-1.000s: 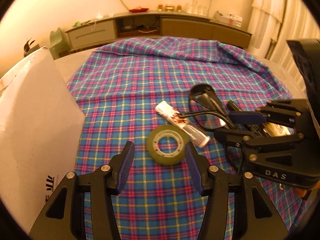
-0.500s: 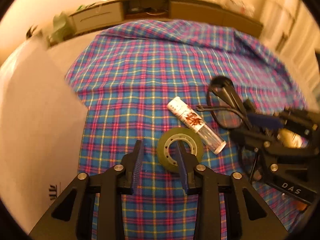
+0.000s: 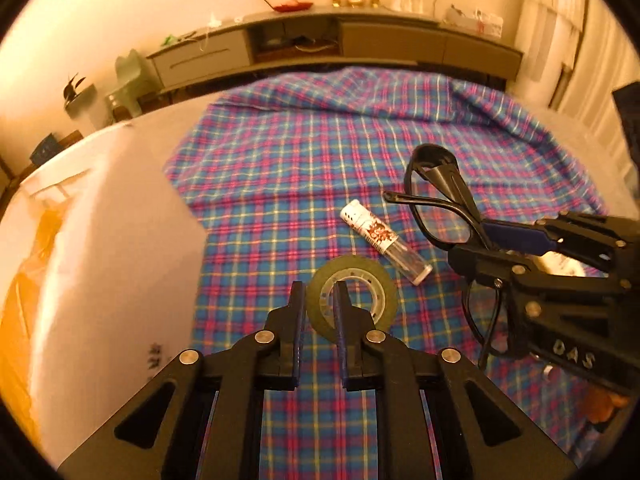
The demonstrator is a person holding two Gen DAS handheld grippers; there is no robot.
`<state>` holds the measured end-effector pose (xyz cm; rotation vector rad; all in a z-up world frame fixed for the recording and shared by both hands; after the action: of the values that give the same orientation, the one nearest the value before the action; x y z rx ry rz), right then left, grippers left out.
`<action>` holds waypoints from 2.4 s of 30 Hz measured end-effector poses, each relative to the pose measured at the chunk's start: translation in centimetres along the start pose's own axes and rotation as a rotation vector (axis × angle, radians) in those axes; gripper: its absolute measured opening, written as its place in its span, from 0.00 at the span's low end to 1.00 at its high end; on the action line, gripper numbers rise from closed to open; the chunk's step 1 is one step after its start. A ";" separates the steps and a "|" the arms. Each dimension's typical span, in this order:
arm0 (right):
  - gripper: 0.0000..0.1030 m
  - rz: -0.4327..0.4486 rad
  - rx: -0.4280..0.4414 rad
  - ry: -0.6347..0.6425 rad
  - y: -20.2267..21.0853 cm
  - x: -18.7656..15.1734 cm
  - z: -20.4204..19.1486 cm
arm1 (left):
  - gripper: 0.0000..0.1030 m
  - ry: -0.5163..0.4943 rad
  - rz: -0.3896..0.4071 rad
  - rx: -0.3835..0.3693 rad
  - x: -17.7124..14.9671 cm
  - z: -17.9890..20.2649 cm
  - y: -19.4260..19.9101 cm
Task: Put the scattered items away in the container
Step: 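Carry the glasses and tape roll over the cardboard box with both tools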
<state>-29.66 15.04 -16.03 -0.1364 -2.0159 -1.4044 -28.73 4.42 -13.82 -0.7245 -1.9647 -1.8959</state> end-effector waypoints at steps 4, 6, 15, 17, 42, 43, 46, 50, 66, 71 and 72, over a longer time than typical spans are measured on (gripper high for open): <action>0.33 0.018 0.048 -0.058 1.5 0.3 -0.2 | 0.13 -0.001 0.022 -0.020 -0.5 0.1 2.4; 0.33 0.020 0.072 -0.083 2.0 0.2 -0.4 | 0.13 0.004 0.028 -0.034 -1.0 0.2 3.5; 0.33 -0.005 0.098 -0.099 3.7 -2.6 -2.9 | 0.13 -0.016 0.038 -0.086 -5.0 0.7 7.4; 0.33 -0.005 0.106 -0.107 4.2 -3.4 -3.5 | 0.13 -0.019 0.040 -0.095 -5.9 0.7 8.3; 0.33 0.013 0.208 -0.118 10.1 -10.9 -12.9 | 0.13 -0.094 0.113 -0.209 -14.9 1.4 17.9; 0.33 0.015 0.215 -0.117 10.3 -11.1 -13.3 | 0.13 -0.090 0.116 -0.214 -15.1 1.2 18.2; 0.33 0.024 0.225 -0.111 11.0 -11.5 -14.3 | 0.13 -0.083 0.131 -0.222 -15.2 0.6 19.0; 0.33 0.038 0.240 -0.105 11.9 -11.7 -15.6 | 0.13 -0.070 0.149 -0.239 -15.4 0.0 19.9; 0.33 0.088 0.264 -0.019 14.3 -8.7 -20.7 | 0.13 0.064 0.264 -0.231 -13.6 -7.1 23.5; 0.33 0.096 0.282 0.016 14.5 -7.1 -22.7 | 0.13 0.119 0.289 -0.216 -13.2 -10.3 24.1; 0.33 0.097 0.286 0.023 14.5 -6.7 -23.1 | 0.13 0.129 0.295 -0.212 -13.1 -11.0 24.2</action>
<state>-7.46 2.91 -3.77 -0.0902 -2.1370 -1.0415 -5.78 -8.42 -0.17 -0.8718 -1.5018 -1.9306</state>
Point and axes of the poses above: each gripper's, at about its wrist camera, not at the fingertips, and y roughly against the way its jaws point, z to its right, x to its top, the point moved 10 cm from there along -y, roughly the way its jaws point, and after that the axes turned 2 degrees about -y, right-handed, at the moved point
